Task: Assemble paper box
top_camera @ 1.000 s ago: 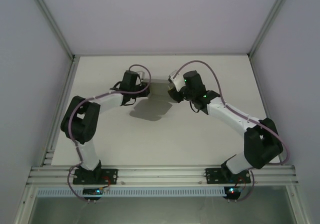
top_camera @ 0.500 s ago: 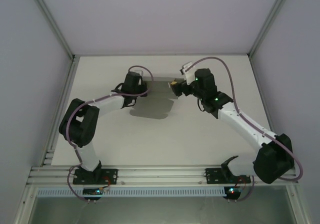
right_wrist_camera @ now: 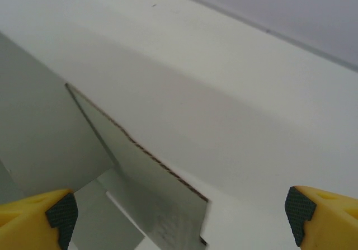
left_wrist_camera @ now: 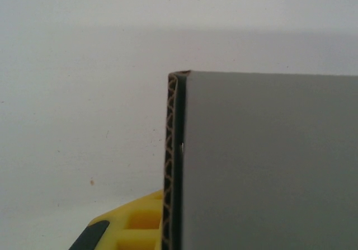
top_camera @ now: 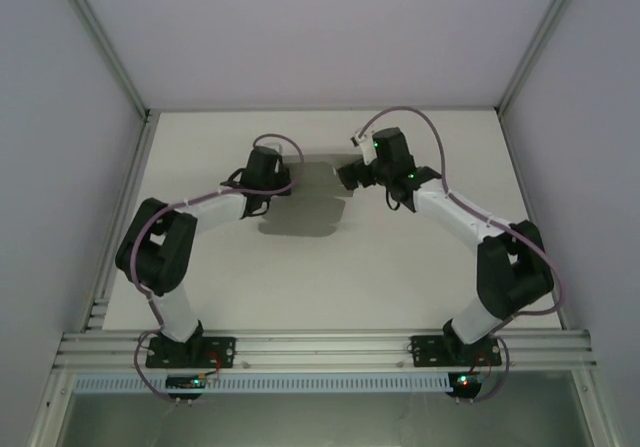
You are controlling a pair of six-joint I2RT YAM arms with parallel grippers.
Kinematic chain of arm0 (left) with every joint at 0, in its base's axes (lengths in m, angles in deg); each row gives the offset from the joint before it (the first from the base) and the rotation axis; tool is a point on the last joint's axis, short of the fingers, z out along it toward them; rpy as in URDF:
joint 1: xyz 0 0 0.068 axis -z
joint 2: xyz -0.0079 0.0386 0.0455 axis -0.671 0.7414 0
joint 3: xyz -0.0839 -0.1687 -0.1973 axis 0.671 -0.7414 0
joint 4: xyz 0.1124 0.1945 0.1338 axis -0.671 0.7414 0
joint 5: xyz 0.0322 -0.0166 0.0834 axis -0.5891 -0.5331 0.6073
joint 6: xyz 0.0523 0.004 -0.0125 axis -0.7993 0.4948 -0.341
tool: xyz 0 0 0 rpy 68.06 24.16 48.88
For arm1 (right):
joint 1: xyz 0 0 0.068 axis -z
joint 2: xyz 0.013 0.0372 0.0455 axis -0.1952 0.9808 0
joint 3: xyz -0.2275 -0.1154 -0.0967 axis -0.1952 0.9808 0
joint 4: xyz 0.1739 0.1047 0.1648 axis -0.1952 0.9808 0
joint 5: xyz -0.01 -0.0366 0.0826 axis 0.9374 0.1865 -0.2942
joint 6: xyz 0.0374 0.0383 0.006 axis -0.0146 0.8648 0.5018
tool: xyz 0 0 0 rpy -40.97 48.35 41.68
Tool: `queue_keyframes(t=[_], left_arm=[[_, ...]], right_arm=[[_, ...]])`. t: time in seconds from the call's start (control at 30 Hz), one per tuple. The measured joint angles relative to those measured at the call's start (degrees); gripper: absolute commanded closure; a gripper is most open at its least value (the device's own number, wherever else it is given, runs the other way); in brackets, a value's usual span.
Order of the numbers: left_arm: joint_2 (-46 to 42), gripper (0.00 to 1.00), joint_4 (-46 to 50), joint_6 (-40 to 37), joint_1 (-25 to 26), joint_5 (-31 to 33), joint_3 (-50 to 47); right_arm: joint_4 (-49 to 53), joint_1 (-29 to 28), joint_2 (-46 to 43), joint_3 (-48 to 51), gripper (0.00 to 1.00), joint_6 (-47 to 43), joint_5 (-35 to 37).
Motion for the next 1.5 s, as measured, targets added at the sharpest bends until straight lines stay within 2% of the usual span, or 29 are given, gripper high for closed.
queue_keyframes(t=[0.23, 0.47, 0.63, 0.8, 0.93, 1.03, 1.2, 1.5], left_arm=[[0.0, 1.0, -0.2, 0.2, 1.0, -2.5, 0.6], [0.0, 1.0, 0.4, 0.9, 1.5, 1.0, 1.6], [0.0, 1.0, 0.9, 1.6, 2.0, 3.5, 2.7], [-0.1, 1.0, 2.1, 1.9, 2.1, 3.0, 3.1], [-0.5, 1.0, 2.9, 2.1, 0.9, 2.3, 3.3], [-0.8, 1.0, 3.4, 1.4, 0.0, 1.7, 3.7], [-1.4, 1.0, 4.5, 0.5, 0.0, 0.1, 4.8], [-1.6, 1.0, 5.0, -1.4, 0.0, -3.7, 4.9]], right_arm=[[-6.3, -2.9, 3.0, 0.5, 0.02, 0.6, -2.3], [-15.2, -4.3, 6.7, 0.5, 0.02, 4.9, 7.8], [-18.4, -4.9, 5.3, 3.1, 0.02, 5.2, 11.2], [-15.2, -5.0, -4.2, 10.1, 0.02, 5.1, 12.1], [-8.4, -4.3, -14.7, 15.1, 0.01, 5.5, 13.2], [-3.7, -2.2, -18.7, 17.4, 0.02, 6.3, 13.3], [0.5, 0.5, -16.3, 18.1, 0.02, 7.5, 12.7], [-1.1, 1.3, -6.1, 13.3, 0.02, 7.8, 11.0]])
